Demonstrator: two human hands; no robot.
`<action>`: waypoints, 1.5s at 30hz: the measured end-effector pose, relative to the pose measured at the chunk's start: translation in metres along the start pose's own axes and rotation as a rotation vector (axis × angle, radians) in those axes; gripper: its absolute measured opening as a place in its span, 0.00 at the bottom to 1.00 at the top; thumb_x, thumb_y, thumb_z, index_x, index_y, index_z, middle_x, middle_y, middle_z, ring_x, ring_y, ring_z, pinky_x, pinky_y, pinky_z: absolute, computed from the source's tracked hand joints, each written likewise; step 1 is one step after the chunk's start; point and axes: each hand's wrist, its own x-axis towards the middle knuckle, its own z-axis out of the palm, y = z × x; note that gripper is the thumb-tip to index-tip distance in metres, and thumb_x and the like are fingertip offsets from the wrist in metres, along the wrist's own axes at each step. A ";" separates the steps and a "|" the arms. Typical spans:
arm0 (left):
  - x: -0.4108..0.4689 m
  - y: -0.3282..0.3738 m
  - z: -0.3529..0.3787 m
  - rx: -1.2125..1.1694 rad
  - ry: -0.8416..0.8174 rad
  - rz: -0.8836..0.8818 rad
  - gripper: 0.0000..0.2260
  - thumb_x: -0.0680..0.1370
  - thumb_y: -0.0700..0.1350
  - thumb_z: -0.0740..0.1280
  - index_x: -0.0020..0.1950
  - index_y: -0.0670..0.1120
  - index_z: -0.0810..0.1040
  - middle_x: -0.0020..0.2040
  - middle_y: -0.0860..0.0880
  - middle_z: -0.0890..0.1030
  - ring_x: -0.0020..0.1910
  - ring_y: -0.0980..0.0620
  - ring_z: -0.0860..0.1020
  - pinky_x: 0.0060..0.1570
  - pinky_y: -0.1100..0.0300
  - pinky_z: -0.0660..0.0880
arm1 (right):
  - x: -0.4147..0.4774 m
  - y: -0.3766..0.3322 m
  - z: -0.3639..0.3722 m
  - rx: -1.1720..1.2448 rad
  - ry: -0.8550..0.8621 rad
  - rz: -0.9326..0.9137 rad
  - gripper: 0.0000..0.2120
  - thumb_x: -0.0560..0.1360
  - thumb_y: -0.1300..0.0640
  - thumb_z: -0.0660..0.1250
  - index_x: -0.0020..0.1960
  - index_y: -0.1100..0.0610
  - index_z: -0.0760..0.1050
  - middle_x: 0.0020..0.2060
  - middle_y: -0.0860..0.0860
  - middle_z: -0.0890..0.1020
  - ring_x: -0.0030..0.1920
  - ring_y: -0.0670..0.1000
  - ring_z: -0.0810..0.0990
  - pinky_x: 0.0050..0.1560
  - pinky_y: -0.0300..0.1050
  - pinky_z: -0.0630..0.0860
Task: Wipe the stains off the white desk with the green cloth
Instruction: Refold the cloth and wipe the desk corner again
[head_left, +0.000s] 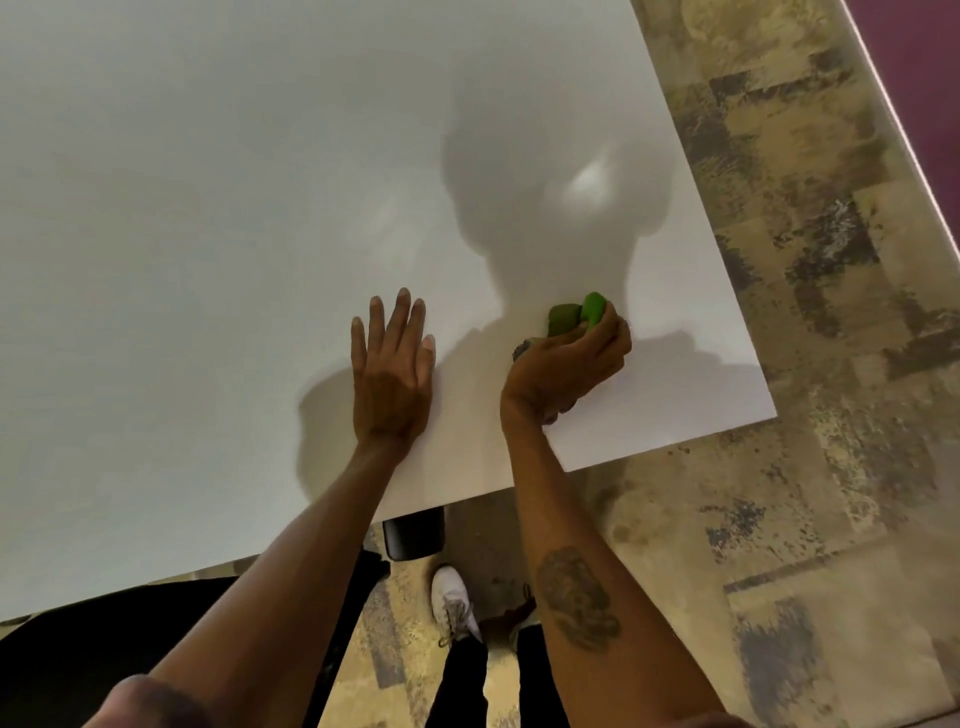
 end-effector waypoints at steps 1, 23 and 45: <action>0.000 0.000 -0.001 0.026 -0.021 -0.009 0.22 0.87 0.49 0.51 0.81 0.44 0.63 0.82 0.46 0.61 0.82 0.43 0.54 0.81 0.42 0.51 | 0.001 -0.005 0.006 -0.001 -0.011 -0.019 0.16 0.78 0.67 0.59 0.65 0.61 0.75 0.62 0.57 0.76 0.59 0.57 0.75 0.55 0.48 0.75; -0.002 -0.003 -0.001 0.014 -0.009 0.024 0.22 0.86 0.47 0.51 0.81 0.46 0.61 0.83 0.48 0.58 0.83 0.44 0.52 0.81 0.41 0.51 | 0.093 -0.090 0.117 0.176 -0.526 -0.264 0.17 0.75 0.70 0.59 0.60 0.61 0.79 0.58 0.51 0.80 0.50 0.39 0.77 0.47 0.15 0.61; -0.012 -0.008 -0.006 -0.521 0.107 -0.173 0.20 0.87 0.44 0.53 0.77 0.38 0.68 0.75 0.43 0.73 0.77 0.43 0.69 0.81 0.59 0.51 | -0.010 0.009 -0.027 0.190 -1.156 -0.562 0.13 0.80 0.60 0.64 0.63 0.55 0.79 0.58 0.50 0.84 0.57 0.48 0.82 0.62 0.47 0.79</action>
